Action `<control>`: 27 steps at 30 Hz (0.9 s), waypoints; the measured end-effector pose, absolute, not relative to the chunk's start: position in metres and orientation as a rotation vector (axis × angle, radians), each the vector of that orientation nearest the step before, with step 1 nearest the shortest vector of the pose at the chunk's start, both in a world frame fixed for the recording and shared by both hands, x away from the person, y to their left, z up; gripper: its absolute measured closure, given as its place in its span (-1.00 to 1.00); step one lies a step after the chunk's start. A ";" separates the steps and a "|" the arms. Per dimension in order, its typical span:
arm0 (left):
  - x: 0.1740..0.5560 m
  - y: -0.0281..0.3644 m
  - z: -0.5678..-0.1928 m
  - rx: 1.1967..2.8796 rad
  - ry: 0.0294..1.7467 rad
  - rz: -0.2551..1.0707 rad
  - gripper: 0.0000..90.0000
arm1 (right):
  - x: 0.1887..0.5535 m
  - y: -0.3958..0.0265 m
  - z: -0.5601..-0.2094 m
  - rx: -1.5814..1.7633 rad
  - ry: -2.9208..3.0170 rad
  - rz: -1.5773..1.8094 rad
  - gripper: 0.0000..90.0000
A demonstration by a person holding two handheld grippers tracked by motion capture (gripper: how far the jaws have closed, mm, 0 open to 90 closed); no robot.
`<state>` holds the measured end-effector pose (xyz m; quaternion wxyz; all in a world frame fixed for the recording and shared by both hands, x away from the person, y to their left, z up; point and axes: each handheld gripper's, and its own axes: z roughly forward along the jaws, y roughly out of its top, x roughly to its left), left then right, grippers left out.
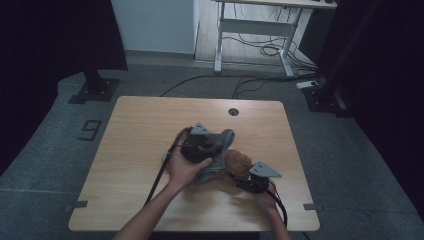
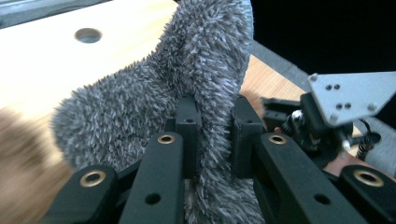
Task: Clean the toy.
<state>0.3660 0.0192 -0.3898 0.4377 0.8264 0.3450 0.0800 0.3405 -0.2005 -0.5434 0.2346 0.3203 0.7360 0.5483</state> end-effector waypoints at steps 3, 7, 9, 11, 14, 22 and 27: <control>0.380 -0.010 -0.408 2.094 0.882 0.161 0.70 | 0.340 -0.200 -0.543 0.880 2.019 1.507 -0.07; 0.389 -0.022 -0.435 2.148 0.895 0.185 0.70 | 0.341 -0.201 -0.544 0.882 2.027 1.500 -0.07; 0.392 -0.013 -0.438 2.096 0.922 0.121 0.71 | 0.341 -0.201 -0.544 0.893 2.031 1.499 -0.07; 0.393 -0.002 -0.437 2.098 0.944 0.146 0.72 | 0.341 -0.201 -0.544 0.881 2.033 1.494 -0.07; 0.394 0.022 -0.436 2.069 0.981 0.115 0.73 | 0.341 -0.200 -0.543 0.881 2.029 1.508 -0.07; 0.390 0.086 -0.416 2.002 1.047 0.260 0.73 | 0.341 -0.199 -0.544 0.885 2.028 1.517 -0.07; 0.406 0.118 -0.434 2.001 1.166 0.222 0.72 | 0.340 -0.198 -0.543 0.880 2.029 1.514 -0.07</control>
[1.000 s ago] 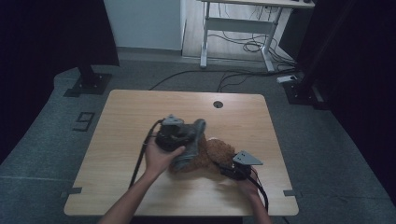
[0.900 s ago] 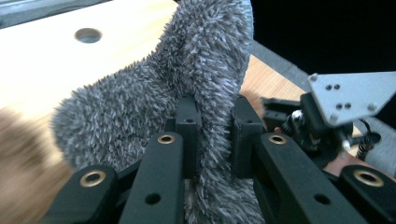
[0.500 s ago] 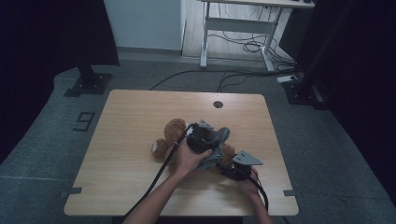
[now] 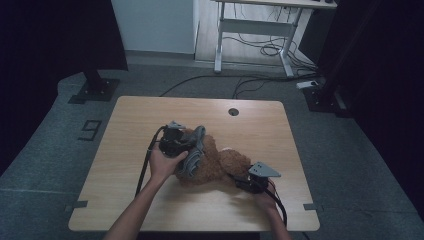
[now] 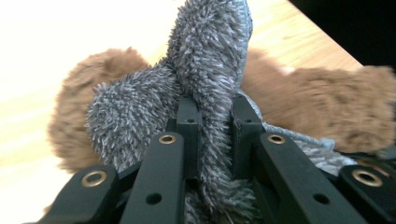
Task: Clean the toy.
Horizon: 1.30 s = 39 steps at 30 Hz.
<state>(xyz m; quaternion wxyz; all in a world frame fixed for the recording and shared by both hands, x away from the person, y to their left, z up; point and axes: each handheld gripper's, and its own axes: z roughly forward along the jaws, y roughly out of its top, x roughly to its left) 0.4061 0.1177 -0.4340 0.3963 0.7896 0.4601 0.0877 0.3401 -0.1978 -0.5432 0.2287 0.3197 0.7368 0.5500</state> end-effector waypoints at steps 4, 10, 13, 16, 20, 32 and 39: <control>0.411 0.128 -0.440 2.003 1.202 0.264 0.72 | 0.340 -0.197 -0.543 0.881 2.025 1.514 -0.07; 0.413 0.144 -0.443 2.001 1.259 0.297 0.72 | 0.340 -0.198 -0.543 0.877 2.027 1.512 -0.07; 0.413 0.153 -0.443 1.998 1.283 0.306 0.71 | 0.340 -0.198 -0.543 0.870 2.028 1.506 -0.07; 0.409 0.157 -0.436 1.974 1.268 0.294 0.71 | 0.340 -0.198 -0.543 0.865 2.026 1.506 -0.07; 0.397 0.140 -0.415 1.965 1.174 0.310 0.71 | 0.340 -0.199 -0.544 0.866 2.026 1.503 -0.07; 0.368 0.019 -0.398 2.081 0.852 0.215 0.70 | 0.340 -0.199 -0.544 0.871 2.028 1.506 -0.07; 0.390 0.016 -0.432 2.123 0.940 0.178 0.70 | 0.339 -0.200 -0.544 0.863 2.032 1.494 -0.07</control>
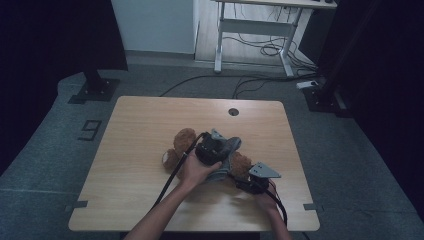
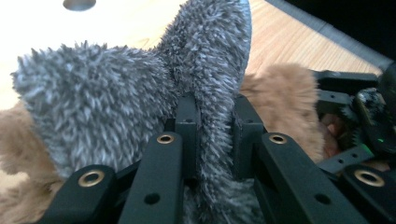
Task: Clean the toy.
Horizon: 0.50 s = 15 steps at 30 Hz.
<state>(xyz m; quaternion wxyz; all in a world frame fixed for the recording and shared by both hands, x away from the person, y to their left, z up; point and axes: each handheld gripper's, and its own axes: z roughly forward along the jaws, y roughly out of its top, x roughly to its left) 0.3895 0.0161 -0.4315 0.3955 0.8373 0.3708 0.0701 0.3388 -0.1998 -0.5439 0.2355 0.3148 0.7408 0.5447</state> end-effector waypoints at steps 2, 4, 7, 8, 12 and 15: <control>0.394 0.029 -0.432 2.102 0.969 0.177 0.72 | 0.339 -0.199 -0.544 0.865 2.032 1.496 -0.07; 0.395 0.040 -0.430 2.085 0.982 0.180 0.72 | 0.339 -0.198 -0.543 0.869 2.027 1.496 -0.07; 0.393 0.055 -0.425 2.058 0.994 0.210 0.72 | 0.339 -0.197 -0.543 0.870 2.025 1.488 -0.07; 0.393 0.061 -0.423 2.049 1.004 0.225 0.72 | 0.339 -0.197 -0.543 0.870 2.027 1.487 -0.07; 0.400 0.090 -0.425 2.040 1.100 0.317 0.71 | 0.339 -0.198 -0.544 0.866 2.025 1.492 -0.07; 0.409 0.108 -0.437 2.054 1.162 0.320 0.70 | 0.340 -0.198 -0.544 0.859 2.027 1.496 -0.07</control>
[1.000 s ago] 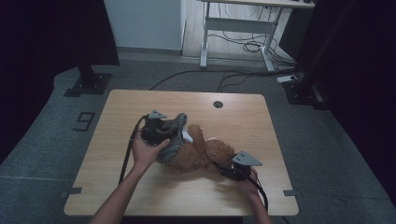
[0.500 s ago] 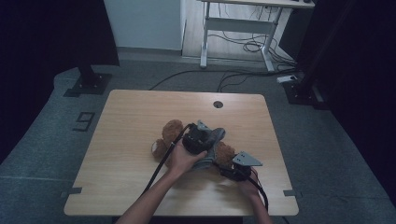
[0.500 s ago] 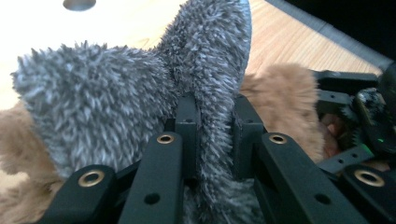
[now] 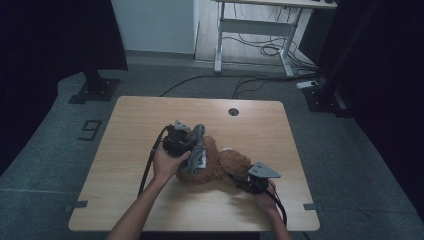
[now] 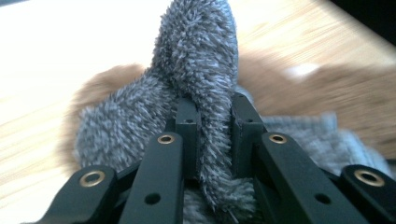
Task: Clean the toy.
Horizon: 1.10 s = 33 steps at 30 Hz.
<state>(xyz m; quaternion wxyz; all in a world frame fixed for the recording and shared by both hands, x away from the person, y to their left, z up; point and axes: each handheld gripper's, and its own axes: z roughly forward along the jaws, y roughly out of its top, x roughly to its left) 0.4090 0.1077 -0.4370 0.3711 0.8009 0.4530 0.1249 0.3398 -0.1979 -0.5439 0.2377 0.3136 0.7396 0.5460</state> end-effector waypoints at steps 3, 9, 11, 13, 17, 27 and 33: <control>0.412 0.119 -0.442 2.034 1.184 0.301 0.71 | 0.340 -0.197 -0.543 0.861 2.027 1.491 -0.07; 0.416 0.141 -0.450 2.007 1.240 0.309 0.71 | 0.339 -0.197 -0.543 0.863 2.027 1.491 -0.07; 0.416 0.147 -0.454 2.000 1.261 0.312 0.71 | 0.340 -0.197 -0.543 0.863 2.028 1.492 -0.07; 0.416 0.154 -0.459 1.999 1.290 0.322 0.72 | 0.340 -0.197 -0.543 0.863 2.027 1.491 -0.07; 0.417 0.170 -0.475 2.008 1.358 0.281 0.72 | 0.340 -0.197 -0.544 0.866 2.026 1.491 -0.07; 0.411 0.172 -0.488 1.972 1.304 0.216 0.72 | 0.342 -0.196 -0.542 0.854 2.022 1.460 -0.05; 0.412 0.176 -0.485 1.947 1.309 0.174 0.71 | 0.348 -0.192 -0.539 0.812 2.020 1.421 -0.03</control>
